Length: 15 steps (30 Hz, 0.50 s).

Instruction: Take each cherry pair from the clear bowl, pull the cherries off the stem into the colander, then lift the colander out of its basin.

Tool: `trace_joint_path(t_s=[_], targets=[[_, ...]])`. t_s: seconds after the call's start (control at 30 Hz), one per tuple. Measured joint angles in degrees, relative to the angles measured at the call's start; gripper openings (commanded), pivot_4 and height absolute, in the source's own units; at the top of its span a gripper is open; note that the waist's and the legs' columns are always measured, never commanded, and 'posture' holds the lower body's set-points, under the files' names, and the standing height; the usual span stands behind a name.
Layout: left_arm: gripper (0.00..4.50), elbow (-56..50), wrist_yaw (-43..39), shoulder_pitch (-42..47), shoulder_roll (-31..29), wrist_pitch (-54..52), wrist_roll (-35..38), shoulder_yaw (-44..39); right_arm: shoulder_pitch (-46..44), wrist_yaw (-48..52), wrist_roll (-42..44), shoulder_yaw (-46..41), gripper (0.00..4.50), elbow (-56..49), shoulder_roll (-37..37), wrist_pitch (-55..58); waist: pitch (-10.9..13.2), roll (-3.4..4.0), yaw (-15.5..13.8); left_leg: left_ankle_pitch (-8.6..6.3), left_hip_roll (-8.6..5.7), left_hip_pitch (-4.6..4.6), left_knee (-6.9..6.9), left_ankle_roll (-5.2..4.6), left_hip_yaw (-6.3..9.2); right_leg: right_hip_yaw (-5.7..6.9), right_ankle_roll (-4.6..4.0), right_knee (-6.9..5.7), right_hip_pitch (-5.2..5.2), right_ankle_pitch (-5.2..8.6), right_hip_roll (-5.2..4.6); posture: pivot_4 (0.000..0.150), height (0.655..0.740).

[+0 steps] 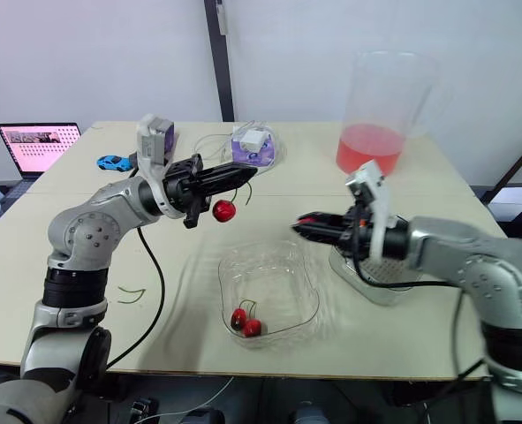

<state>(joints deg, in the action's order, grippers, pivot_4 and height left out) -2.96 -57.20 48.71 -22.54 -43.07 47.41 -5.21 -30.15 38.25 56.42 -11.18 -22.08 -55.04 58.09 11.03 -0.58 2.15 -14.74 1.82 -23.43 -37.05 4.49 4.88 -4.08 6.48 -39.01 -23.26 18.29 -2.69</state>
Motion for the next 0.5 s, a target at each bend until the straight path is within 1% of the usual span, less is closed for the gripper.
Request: trace_joint_path(t_s=[0.07,0.17,0.3,0.47,0.5], targets=[[0.00,0.0,0.1,-0.3,0.0,0.2,-0.1,0.0,1.8,4.6,-6.9,2.1,1.21,3.1,-6.8,-4.3,0.0,-0.01,0.1,-0.01,0.00,0.01,0.00,-0.02,-0.02,-0.01,0.00,0.02,0.01,0.00,0.01,0.150,0.7332],[0.00,-0.1,0.2,-1.4,0.2,1.0,-0.5,0.0,2.7,11.4,-16.0,6.0,1.21,10.0,-12.6,-10.7,0.0,-0.01,0.4,-0.01,0.02,0.06,0.00,-0.02,-0.06,-0.05,0.00,0.02,0.02,0.00,0.03,0.150,0.7332],[0.00,-1.1,0.3,-2.9,0.3,1.5,-0.7,0.4,2.4,17.8,-25.4,12.0,1.21,17.3,-14.3,-17.9,0.0,0.01,0.5,-0.01,0.03,0.08,0.01,-0.02,-0.06,-0.06,0.00,0.01,0.02,0.00,0.04,0.150,0.7332],[0.00,-2.4,0.7,-5.4,0.0,2.1,-1.2,1.2,2.4,23.1,-31.2,15.3,1.21,20.8,-14.4,-21.3,0.0,0.01,0.3,0.00,0.02,0.05,-0.02,0.00,-0.06,-0.06,0.00,0.02,0.02,0.00,0.01,0.150,0.7332],[0.00,-2.6,0.9,-5.9,0.0,2.1,-1.3,1.4,2.4,23.9,-31.6,15.3,1.46,21.2,-14.4,-21.3,0.0,0.01,0.3,0.00,0.02,0.05,-0.02,0.00,-0.06,-0.06,0.00,0.02,0.02,0.00,0.01,0.150,0.7332]])
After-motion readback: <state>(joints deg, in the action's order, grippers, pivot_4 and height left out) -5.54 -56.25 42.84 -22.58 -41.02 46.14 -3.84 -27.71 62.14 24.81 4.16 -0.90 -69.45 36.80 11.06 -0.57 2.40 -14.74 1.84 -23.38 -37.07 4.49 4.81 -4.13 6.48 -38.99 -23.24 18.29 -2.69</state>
